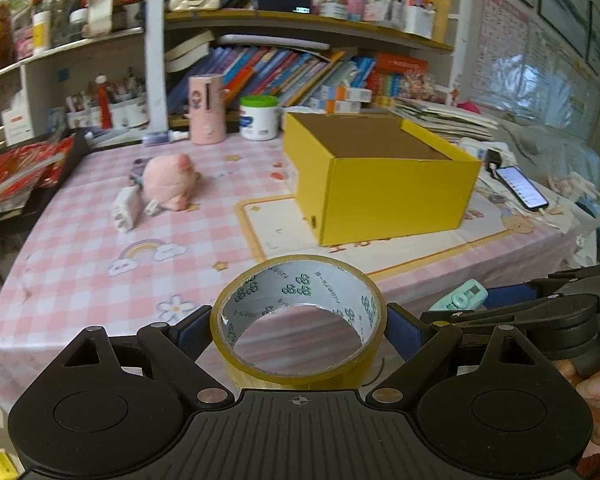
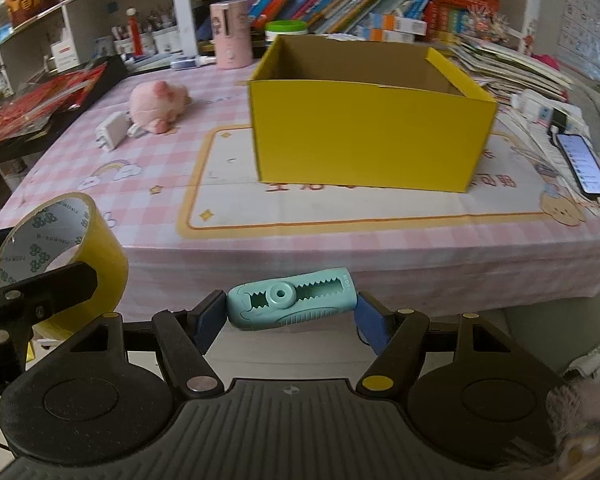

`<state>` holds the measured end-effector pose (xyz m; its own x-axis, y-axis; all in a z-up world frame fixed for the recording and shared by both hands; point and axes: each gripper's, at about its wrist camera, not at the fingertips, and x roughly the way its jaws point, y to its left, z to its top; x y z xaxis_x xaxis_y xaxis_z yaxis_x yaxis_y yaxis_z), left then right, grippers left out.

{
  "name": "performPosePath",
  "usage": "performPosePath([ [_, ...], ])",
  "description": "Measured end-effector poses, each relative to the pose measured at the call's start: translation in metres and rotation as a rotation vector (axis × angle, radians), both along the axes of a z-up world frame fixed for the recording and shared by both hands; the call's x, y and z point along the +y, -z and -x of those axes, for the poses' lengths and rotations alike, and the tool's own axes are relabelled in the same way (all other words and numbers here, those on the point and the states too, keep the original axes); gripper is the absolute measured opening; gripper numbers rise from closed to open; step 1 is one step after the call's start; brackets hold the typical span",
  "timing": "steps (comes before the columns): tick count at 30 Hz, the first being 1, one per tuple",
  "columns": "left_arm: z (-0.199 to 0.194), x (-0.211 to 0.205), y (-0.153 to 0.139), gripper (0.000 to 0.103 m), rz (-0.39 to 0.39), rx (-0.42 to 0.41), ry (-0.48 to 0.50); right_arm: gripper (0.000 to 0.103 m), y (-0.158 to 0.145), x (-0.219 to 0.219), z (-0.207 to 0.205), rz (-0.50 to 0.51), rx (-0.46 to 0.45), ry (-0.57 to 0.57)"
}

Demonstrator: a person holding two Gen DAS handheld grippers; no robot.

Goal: Organize objects
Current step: 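Carry the yellow tape roll and mint-green clip over the yellow box with both grippers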

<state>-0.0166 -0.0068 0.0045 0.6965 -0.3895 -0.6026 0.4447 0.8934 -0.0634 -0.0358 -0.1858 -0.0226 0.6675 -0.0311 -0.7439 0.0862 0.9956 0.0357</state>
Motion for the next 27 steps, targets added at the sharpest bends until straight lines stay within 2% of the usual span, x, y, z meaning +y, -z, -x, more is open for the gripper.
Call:
performPosePath([
  [9,-0.005,-0.032,-0.001,0.091,-0.004,-0.013,0.086,0.068,-0.001,-0.037,0.007,-0.014,0.001,0.105],
  [27,-0.026,-0.062,-0.013,0.091,-0.002,-0.041,0.093,0.068,-0.009,-0.067,-0.016,-0.028,-0.021,0.115],
])
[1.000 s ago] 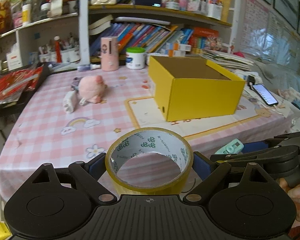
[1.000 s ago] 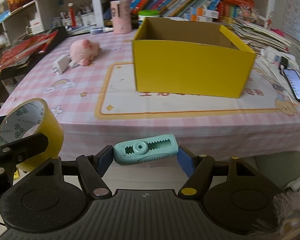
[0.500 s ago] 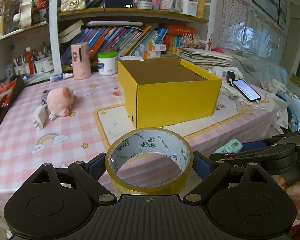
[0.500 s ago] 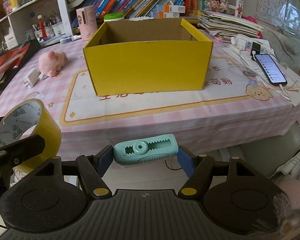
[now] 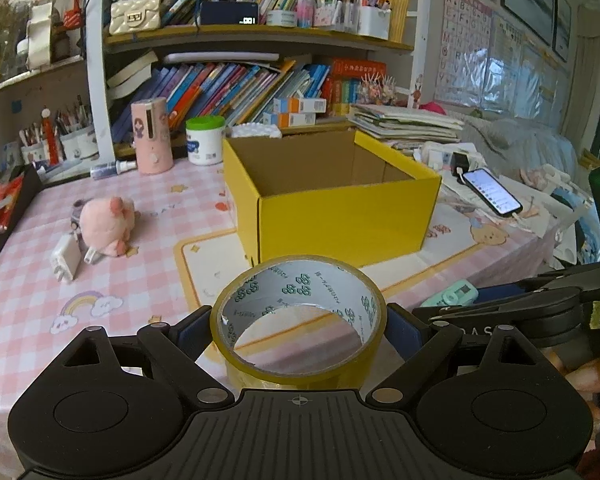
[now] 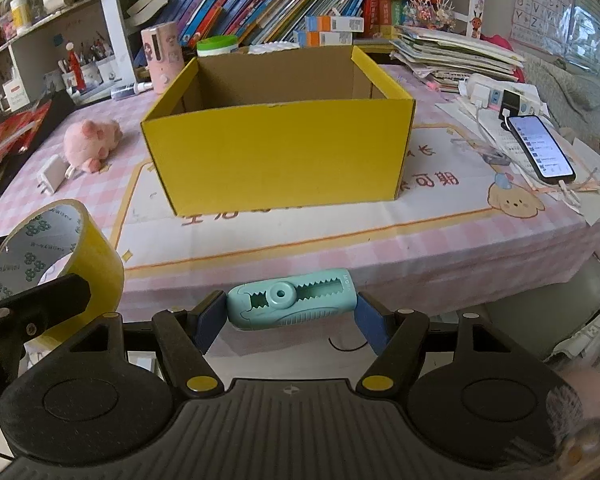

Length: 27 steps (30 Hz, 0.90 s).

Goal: Organize objects
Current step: 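Carry the yellow tape roll and mint-green clip over the yellow box with both grippers, then open the right gripper to drop the clip into the box while the left gripper releases the tape roll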

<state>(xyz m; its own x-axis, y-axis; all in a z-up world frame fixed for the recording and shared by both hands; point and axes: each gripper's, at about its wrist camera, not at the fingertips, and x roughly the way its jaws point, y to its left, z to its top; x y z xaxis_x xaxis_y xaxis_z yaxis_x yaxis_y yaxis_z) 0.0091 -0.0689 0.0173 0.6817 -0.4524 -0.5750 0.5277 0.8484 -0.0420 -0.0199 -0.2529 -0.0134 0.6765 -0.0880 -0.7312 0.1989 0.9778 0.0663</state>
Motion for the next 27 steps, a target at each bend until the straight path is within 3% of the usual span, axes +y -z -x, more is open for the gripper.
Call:
performPosePath([
  [10,-0.024,-0.020,-0.014,0.091,0.025,-0.043,0.002,0.068,-0.014,-0.024,-0.025,0.006,-0.044,0.003],
  [15,-0.043,-0.035,-0.024,0.091,0.041,-0.075,0.005,0.068,-0.036,-0.041,-0.043,-0.003,-0.104,-0.004],
  [21,-0.068,-0.061,-0.036,0.091,0.055,-0.135,0.004,0.068,-0.065,-0.063,-0.074,0.035,-0.192,-0.030],
  [27,-0.097,-0.088,-0.036,0.091,0.039,-0.152,-0.009,0.068,-0.072,-0.084,-0.113,0.068,-0.215,-0.061],
])
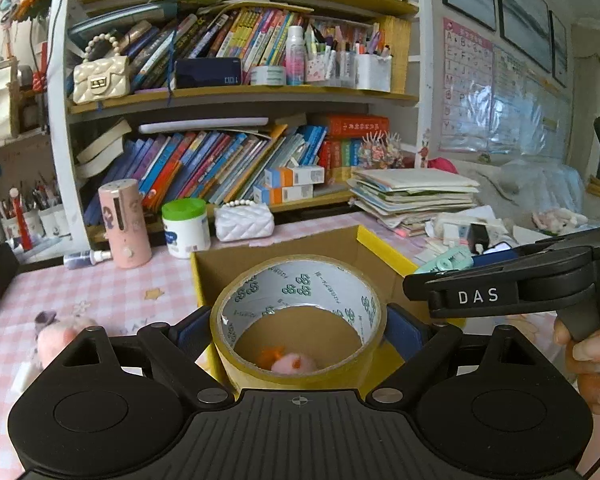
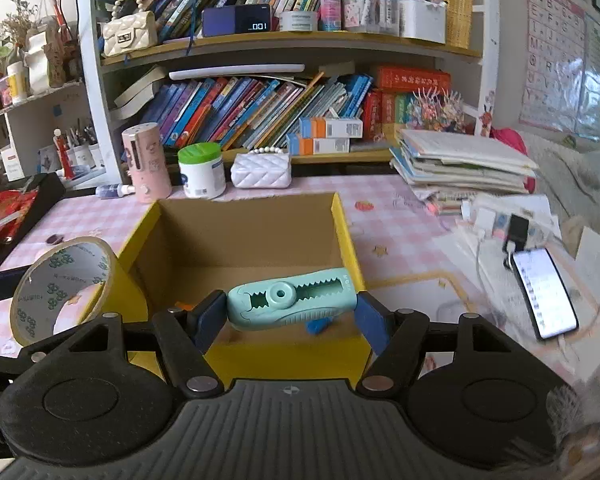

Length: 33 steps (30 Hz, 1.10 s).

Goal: Organize objects
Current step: 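Open the right gripper to drop the clip into the box while the left gripper releases the tape roll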

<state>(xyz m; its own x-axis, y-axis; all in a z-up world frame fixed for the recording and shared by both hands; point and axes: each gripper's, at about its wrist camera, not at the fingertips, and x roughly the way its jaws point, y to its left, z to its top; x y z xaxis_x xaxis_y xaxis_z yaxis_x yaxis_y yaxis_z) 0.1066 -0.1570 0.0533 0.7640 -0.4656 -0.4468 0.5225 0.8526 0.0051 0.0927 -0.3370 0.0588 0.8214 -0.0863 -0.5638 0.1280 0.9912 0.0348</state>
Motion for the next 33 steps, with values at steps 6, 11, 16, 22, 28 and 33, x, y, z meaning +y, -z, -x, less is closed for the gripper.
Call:
performPosePath([
  [6,-0.023,-0.023,0.007,0.091,-0.046,0.006,-0.021,0.068,0.009,-0.015,-0.037,0.028,0.026,-0.050],
  [11,-0.043,-0.039,0.018,0.091,-0.095,0.037,-0.039,0.068,0.019,-0.021,-0.071,0.067,0.062,-0.109],
  [16,-0.064,-0.053,0.031,0.091,-0.161,0.072,-0.048,0.068,0.033,-0.024,-0.106,0.129,0.109,-0.173],
  [22,-0.076,-0.064,0.047,0.091,-0.211,0.131,-0.036,0.068,0.044,-0.014,-0.137,0.239,0.143,-0.298],
  [28,-0.085,-0.066,0.056,0.092,-0.214,0.197,-0.037,0.068,0.063,0.007,-0.152,0.358,0.221,-0.416],
  [33,-0.088,-0.061,0.061,0.092,-0.170,0.256,-0.051,0.068,0.073,0.006,-0.163,0.335,0.294,-0.440],
])
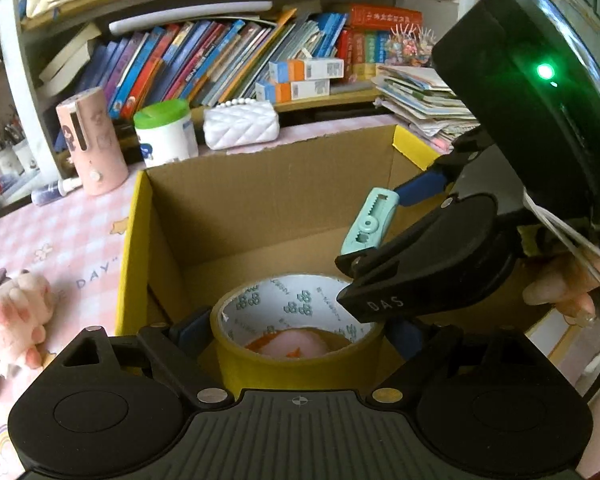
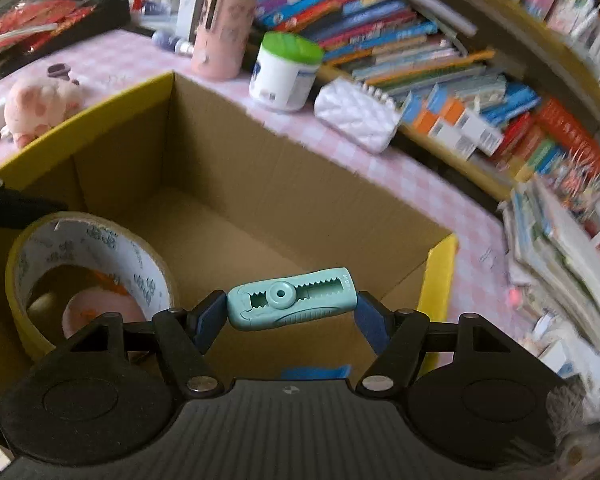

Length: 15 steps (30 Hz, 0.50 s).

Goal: Organize objects
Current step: 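Open the right gripper to drop the clip into the box while the left gripper releases the tape roll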

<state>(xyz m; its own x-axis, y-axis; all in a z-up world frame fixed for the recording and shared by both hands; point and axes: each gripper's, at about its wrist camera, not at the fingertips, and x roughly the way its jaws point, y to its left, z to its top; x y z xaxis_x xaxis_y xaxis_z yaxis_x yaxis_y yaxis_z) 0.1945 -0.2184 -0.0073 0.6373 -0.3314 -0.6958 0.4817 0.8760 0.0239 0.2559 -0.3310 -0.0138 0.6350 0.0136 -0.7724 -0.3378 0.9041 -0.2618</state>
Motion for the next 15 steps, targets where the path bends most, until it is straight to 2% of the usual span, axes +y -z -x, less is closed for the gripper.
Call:
performPosePath([
  [7,0.002,-0.001,0.000,0.092,-0.004,-0.001,-0.012,0.068,0.001,-0.003,-0.002,-0.032,0.030,0.011],
  [11,0.006,0.000,-0.002,0.092,-0.009,-0.011,-0.028,0.069,-0.003,-0.003,0.005,-0.036,-0.018,0.014],
  [15,0.014,0.005,-0.008,0.092,0.002,-0.031,-0.033,0.077,-0.010,-0.005,0.016,-0.059,-0.075,0.065],
])
